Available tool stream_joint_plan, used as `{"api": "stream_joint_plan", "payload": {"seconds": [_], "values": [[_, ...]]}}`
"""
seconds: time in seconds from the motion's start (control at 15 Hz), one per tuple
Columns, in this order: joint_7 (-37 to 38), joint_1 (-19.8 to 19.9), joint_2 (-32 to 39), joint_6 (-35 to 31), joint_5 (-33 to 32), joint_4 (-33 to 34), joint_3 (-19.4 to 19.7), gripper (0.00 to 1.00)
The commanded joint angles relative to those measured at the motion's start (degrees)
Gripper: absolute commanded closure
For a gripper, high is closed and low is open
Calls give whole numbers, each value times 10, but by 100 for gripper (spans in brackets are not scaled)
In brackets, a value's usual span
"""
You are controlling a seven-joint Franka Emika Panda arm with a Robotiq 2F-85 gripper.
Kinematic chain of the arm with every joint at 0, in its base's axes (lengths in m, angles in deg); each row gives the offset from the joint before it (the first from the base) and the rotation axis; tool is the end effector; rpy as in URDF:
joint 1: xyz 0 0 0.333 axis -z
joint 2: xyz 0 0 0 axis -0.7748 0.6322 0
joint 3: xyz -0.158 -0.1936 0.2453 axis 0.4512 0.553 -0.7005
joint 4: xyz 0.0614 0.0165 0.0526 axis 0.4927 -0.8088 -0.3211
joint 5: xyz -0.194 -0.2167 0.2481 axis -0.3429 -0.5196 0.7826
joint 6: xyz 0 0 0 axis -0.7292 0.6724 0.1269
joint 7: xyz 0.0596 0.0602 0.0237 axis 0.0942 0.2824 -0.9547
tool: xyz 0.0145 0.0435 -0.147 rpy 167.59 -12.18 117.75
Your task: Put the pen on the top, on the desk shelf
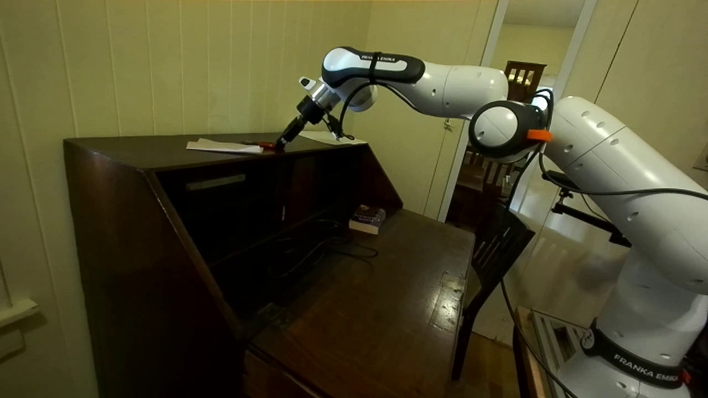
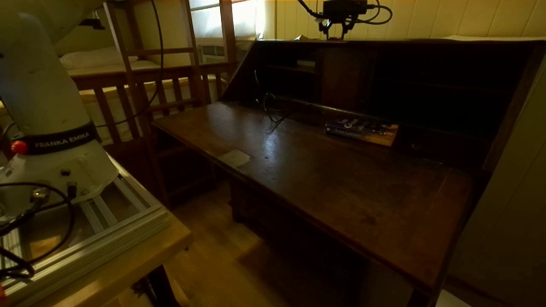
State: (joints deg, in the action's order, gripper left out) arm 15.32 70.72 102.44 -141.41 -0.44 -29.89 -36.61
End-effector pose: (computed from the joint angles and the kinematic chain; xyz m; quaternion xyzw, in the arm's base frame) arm 0.8380 -0.1985 0.4163 -0.9131 -0.2683 -0.2995 0.0673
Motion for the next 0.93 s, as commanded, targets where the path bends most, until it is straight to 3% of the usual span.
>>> {"api": "stream_joint_plan", "payload": {"seconds": [0.0,0.87], "values": [[14,-1,28,45,3,46,-6,73],[129,-15,-127,150,-60,-41,74,76]]}}
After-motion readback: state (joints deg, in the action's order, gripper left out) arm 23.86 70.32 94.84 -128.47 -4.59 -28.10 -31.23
